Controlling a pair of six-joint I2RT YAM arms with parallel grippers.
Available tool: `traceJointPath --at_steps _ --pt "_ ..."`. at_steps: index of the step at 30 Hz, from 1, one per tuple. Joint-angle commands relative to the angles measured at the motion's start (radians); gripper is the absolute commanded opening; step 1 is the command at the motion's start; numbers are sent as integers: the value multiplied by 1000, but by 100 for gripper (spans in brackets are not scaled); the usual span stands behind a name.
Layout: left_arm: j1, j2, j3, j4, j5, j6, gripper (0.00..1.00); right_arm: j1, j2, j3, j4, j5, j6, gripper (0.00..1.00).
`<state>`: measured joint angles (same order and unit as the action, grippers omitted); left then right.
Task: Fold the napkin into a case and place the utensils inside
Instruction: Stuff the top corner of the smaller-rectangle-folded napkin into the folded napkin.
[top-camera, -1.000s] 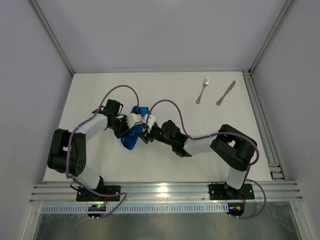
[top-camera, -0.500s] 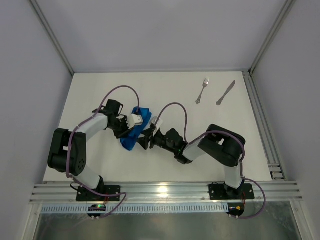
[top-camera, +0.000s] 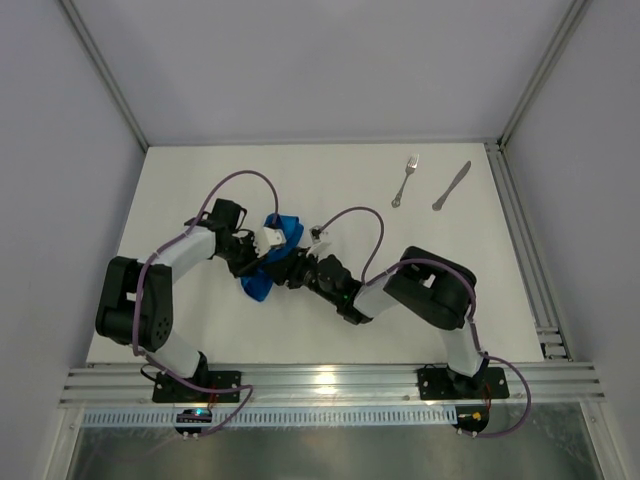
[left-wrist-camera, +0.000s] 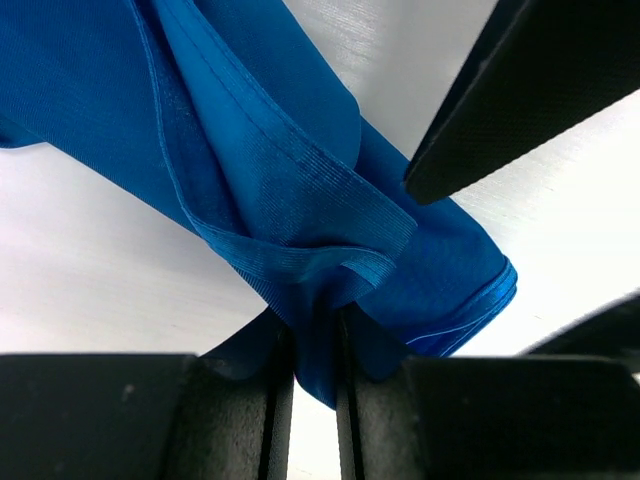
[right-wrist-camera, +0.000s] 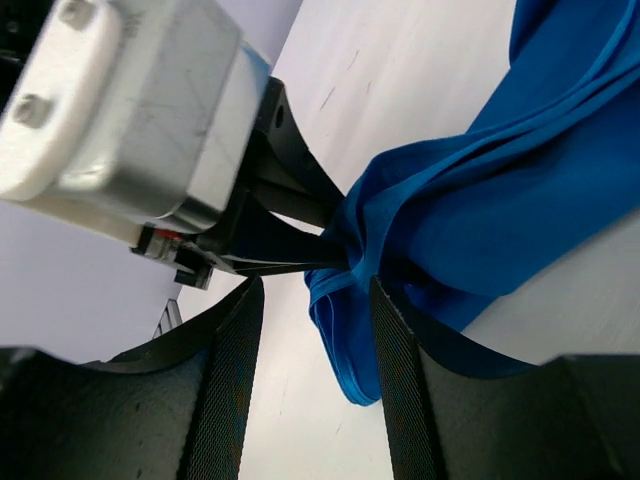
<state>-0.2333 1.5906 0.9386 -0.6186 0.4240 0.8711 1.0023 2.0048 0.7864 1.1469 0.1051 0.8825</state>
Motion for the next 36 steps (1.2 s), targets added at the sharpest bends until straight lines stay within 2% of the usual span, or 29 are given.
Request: traceJointPath --at_steps 1,7,9,11,12,14,15,18,22,23,28,30,33,34,36 --pt "-1 -11 16 19 42 -6 20 9 18 53 -61 71 88 50" --pt "-1 -1 22 11 47 -7 20 4 77 117 -124 68 93 49" --pt "-1 0 23 10 48 -4 20 2 103 123 -96 64 98 50" --pt "-1 0 22 10 47 -4 20 -4 112 129 -88 61 105 46" --pt "-1 2 22 8 47 -4 20 -7 115 131 -93 59 107 37" --pt "-1 8 23 5 47 -1 20 -11 117 129 -104 59 104 26" --pt "-1 9 25 2 48 -1 20 -17 118 131 -105 58 98 17" --pt "-1 16 34 -15 71 5 24 -25 124 123 -99 41 88 9" --pt "-1 22 62 -62 108 25 33 -34 124 105 -84 44 84 6" --pt "-1 25 78 -93 119 37 39 -37 126 105 -79 36 84 6" --pt "3 46 147 -214 183 88 51 -39 141 116 -61 21 64 4" --pt "11 58 185 -297 215 133 58 -42 146 106 -49 25 64 4" --pt "57 78 248 -384 295 163 58 -45 149 88 -32 28 65 4" --pt "80 80 255 -377 291 149 54 -47 149 85 -23 28 65 4" --pt "80 77 229 -281 224 83 52 -47 152 86 -13 18 62 4"
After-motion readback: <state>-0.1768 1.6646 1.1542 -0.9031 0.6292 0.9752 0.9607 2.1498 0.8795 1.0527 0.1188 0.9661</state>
